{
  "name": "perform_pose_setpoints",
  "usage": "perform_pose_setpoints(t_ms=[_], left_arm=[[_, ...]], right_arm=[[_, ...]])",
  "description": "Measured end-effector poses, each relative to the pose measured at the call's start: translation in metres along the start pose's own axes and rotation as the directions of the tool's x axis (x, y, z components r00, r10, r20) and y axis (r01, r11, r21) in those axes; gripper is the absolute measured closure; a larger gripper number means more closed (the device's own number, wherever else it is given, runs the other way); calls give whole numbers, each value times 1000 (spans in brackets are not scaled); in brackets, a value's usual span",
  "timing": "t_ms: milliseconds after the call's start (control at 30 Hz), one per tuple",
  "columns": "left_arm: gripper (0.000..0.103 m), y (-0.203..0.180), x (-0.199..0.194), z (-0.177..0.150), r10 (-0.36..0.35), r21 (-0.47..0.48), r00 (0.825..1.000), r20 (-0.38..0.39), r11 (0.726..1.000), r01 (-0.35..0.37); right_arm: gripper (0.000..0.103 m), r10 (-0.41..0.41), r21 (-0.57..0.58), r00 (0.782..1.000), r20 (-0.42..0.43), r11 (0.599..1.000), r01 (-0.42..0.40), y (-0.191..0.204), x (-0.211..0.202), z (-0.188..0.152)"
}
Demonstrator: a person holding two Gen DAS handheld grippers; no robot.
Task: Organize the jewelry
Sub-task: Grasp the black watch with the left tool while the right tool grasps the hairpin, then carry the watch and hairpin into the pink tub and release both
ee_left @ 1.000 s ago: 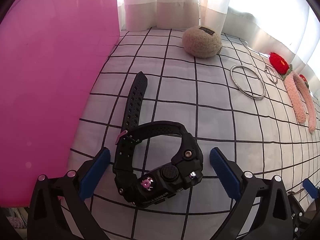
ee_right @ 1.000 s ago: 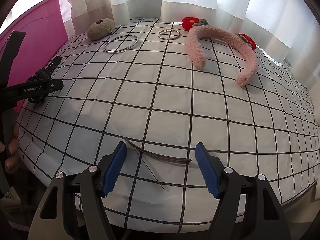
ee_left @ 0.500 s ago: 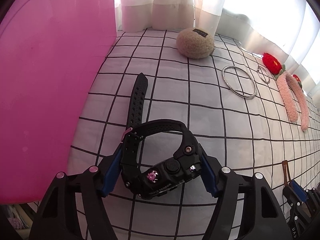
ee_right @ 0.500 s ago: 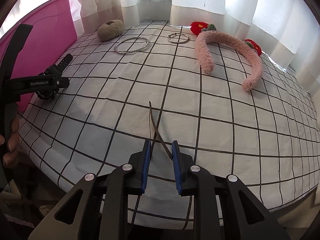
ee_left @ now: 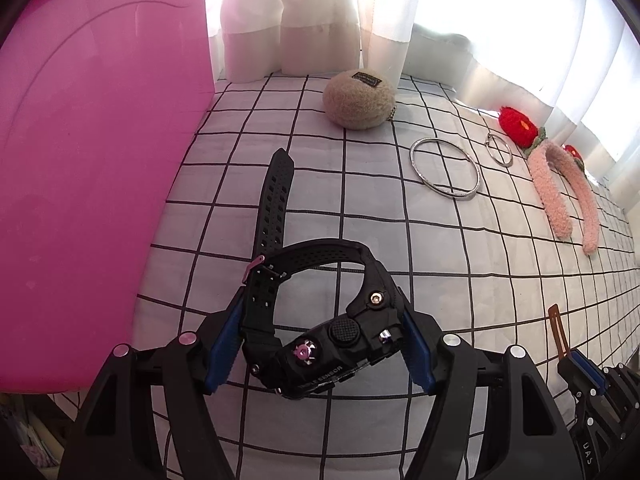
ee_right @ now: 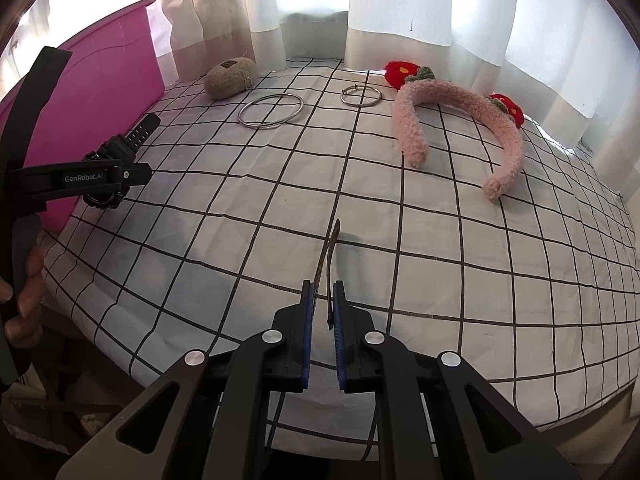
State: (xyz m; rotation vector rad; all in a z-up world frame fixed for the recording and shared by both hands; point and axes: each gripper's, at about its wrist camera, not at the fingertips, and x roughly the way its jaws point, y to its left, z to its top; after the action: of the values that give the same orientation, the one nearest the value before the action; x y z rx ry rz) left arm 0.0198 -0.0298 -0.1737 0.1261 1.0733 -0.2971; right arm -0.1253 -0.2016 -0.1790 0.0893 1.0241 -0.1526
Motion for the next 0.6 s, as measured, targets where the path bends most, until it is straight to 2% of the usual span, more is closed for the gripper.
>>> perform_pose_setpoints(t_ms=[400, 600], left_arm=[[36, -8, -34, 15, -19, 20, 998, 62, 1000, 18], [36, -11, -59, 27, -34, 22, 994, 106, 999, 32]], right_arm=[[94, -11, -23, 998, 62, 1000, 12, -2, -21, 21], [94, -10, -58, 992, 124, 998, 17, 1, -44, 47]])
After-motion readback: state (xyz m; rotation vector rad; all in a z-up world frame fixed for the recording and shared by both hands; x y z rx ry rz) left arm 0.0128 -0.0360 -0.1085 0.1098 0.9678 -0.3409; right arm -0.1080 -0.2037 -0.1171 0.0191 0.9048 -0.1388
